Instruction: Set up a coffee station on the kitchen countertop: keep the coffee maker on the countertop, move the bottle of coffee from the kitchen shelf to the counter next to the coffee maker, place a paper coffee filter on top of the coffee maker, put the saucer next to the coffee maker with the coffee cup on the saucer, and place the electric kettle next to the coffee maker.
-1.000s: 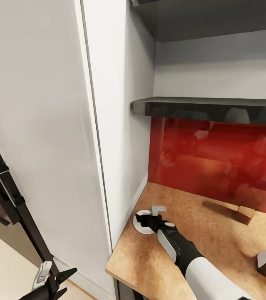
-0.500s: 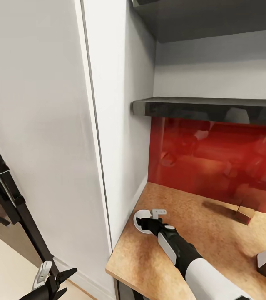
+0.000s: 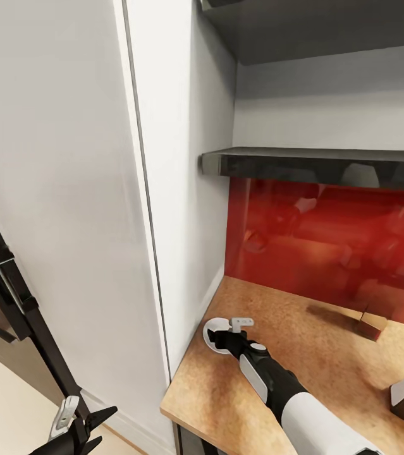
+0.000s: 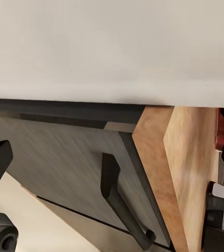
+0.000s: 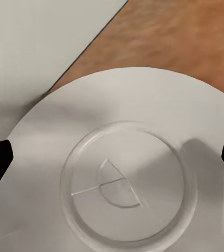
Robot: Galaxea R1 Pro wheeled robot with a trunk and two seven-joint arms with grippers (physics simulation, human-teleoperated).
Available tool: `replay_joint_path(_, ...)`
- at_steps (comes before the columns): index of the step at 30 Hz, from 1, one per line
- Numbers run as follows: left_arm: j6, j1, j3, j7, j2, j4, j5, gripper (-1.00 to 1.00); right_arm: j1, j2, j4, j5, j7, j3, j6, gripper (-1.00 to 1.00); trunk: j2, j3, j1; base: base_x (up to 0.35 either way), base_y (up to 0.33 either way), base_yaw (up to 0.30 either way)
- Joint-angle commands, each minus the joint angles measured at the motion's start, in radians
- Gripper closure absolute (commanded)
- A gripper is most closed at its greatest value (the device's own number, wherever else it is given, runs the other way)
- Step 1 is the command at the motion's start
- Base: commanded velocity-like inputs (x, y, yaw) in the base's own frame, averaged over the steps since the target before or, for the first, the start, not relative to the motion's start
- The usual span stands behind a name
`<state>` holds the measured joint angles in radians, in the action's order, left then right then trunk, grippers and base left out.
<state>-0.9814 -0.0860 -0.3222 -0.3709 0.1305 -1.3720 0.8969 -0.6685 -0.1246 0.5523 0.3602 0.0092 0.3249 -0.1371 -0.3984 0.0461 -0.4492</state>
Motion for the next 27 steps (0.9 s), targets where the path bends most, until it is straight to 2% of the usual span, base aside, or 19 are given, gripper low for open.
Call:
replay_joint_path(1, -0.003, 0.0, -0.001, -0.006, 0.0, -0.001, -0.005, -1.0, 0.0, 0.0, -0.015, 0.006, 0.0, 0.002, -0.004, -1.0, -0.002, 0.002, -0.001, 0.0, 0.0, 0.0)
replay_joint_path(14, -0.003, 0.0, -0.001, -0.006, 0.0, -0.001, -0.005, -1.0, 0.0, 0.0, -0.016, 0.006, -0.001, 0.002, -0.004, -1.0, -0.002, 0.002, -0.001, -0.012, 0.0, 0.0)
replay_joint_path(27, -0.003, 0.0, -0.001, -0.006, 0.0, -0.001, -0.006, -1.0, 0.0, 0.0, -0.016, 0.006, -0.001, 0.002, -0.004, -1.0, -0.002, 0.002, -0.001, -0.245, 0.0, 0.0)
